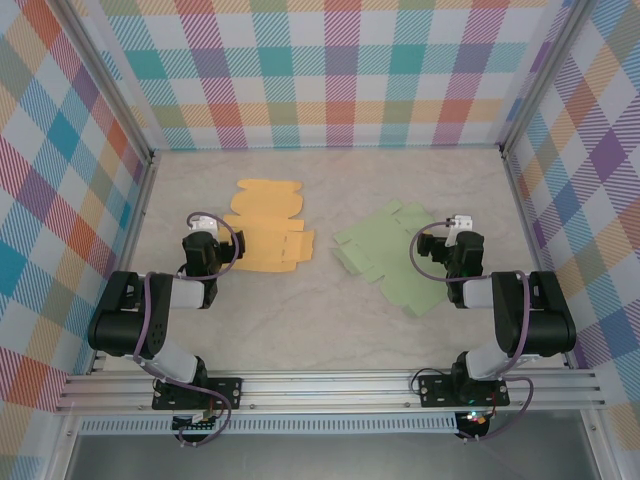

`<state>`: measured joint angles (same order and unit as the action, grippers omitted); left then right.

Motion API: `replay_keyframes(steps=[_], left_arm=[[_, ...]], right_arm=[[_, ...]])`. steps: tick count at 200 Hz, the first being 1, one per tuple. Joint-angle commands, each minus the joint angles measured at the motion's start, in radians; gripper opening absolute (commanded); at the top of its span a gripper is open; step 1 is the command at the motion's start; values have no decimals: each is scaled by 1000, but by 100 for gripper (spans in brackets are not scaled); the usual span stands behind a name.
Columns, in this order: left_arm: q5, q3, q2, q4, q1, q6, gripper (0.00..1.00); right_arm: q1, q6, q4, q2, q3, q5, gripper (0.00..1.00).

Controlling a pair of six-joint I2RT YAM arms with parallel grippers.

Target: Fold the paper box

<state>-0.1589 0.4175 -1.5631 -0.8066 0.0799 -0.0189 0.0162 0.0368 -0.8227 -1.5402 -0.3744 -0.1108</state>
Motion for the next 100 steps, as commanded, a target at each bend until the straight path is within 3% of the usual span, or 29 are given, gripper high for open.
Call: replay_keyframes(steps=[1, 50, 78, 100], left_arm=[[-24, -6, 16, -4, -7, 23, 100], [-80, -11, 144, 90, -5, 44, 100], [-140, -2, 282, 214, -6, 86, 100], [-94, 14, 407, 317, 1, 152, 100]], right_arm=[[-1, 4, -35, 11, -18, 16, 100], [-2, -2, 55, 86, -35, 28, 100], [-2, 25, 210, 169, -68, -47, 100], [-2, 59, 368, 212, -120, -77, 100]])
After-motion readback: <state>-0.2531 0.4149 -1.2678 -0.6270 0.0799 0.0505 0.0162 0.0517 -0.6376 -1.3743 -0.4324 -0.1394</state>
